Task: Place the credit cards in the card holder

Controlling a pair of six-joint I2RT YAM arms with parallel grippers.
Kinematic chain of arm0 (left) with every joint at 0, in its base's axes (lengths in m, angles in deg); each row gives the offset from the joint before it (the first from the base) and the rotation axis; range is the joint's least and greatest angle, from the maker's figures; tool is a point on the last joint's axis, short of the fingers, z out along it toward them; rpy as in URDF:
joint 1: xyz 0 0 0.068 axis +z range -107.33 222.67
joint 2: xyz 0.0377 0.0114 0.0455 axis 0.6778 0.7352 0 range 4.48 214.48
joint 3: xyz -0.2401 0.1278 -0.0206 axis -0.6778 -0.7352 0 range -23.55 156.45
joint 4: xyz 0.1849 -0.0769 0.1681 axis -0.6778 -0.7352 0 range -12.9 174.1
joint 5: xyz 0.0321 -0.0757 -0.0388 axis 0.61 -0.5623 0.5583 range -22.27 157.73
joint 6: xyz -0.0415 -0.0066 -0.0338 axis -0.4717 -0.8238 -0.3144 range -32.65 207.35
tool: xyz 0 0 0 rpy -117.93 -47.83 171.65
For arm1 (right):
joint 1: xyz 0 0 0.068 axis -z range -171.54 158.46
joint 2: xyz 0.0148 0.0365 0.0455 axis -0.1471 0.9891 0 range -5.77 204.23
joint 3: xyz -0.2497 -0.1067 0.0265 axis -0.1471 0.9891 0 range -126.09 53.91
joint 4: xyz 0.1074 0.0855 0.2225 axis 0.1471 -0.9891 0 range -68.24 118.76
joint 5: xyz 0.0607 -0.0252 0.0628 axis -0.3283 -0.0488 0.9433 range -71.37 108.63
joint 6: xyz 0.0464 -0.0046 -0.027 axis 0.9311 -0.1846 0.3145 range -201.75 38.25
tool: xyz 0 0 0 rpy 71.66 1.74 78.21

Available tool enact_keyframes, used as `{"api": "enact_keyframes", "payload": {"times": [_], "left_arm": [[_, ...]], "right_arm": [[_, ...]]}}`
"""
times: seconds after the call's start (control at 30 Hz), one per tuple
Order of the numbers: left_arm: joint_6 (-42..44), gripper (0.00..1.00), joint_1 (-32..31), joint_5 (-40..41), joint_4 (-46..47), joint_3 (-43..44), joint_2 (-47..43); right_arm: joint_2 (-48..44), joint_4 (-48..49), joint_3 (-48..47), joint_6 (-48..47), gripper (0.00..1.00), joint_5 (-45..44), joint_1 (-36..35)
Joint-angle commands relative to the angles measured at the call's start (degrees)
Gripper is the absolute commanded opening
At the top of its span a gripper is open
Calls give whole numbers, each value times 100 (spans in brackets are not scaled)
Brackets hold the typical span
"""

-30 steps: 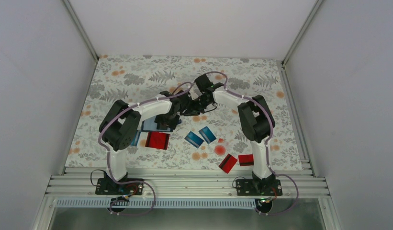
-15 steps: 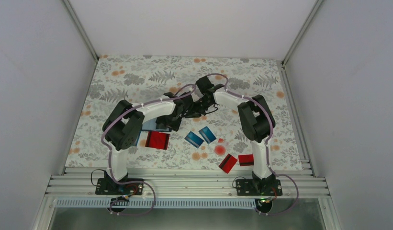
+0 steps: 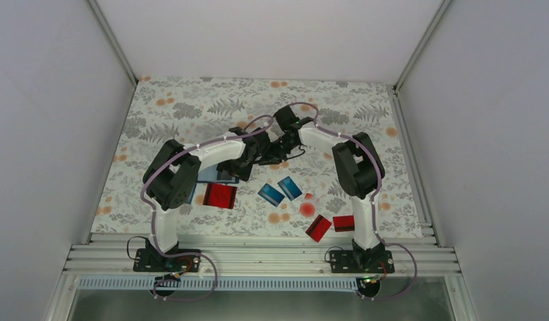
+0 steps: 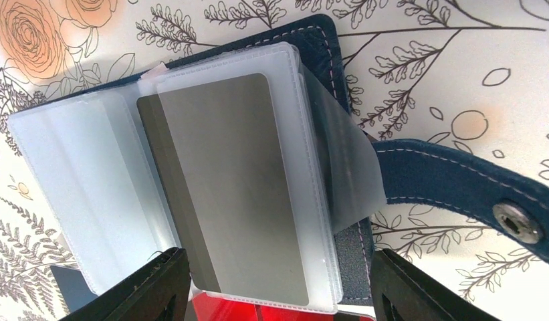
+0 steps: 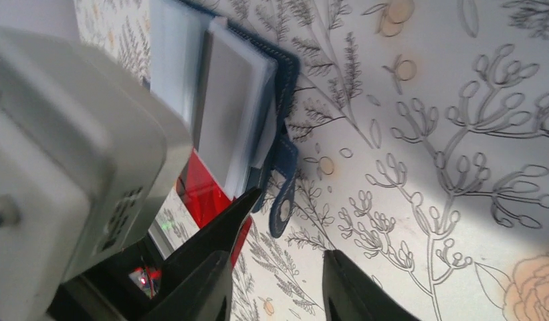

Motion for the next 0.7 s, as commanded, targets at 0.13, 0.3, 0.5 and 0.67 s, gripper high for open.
{"api": "enact_keyframes", "payload": {"times": [0.13, 0.3, 0.5, 0.67], "left_arm": [[-151, 68, -8, 5, 24, -155, -250], [-209, 67, -7, 62, 80, -238, -316], [-163, 67, 7, 47, 200, -338, -387], [-125, 66, 16, 54, 250, -373, -378]], "right_arm": [[296, -380, -149, -576, 43, 549, -117], [536, -527, -295, -714, 41, 606, -222], [665, -483, -394, -740, 39, 638, -310], [681, -337, -408, -606, 38, 569, -308]]}}
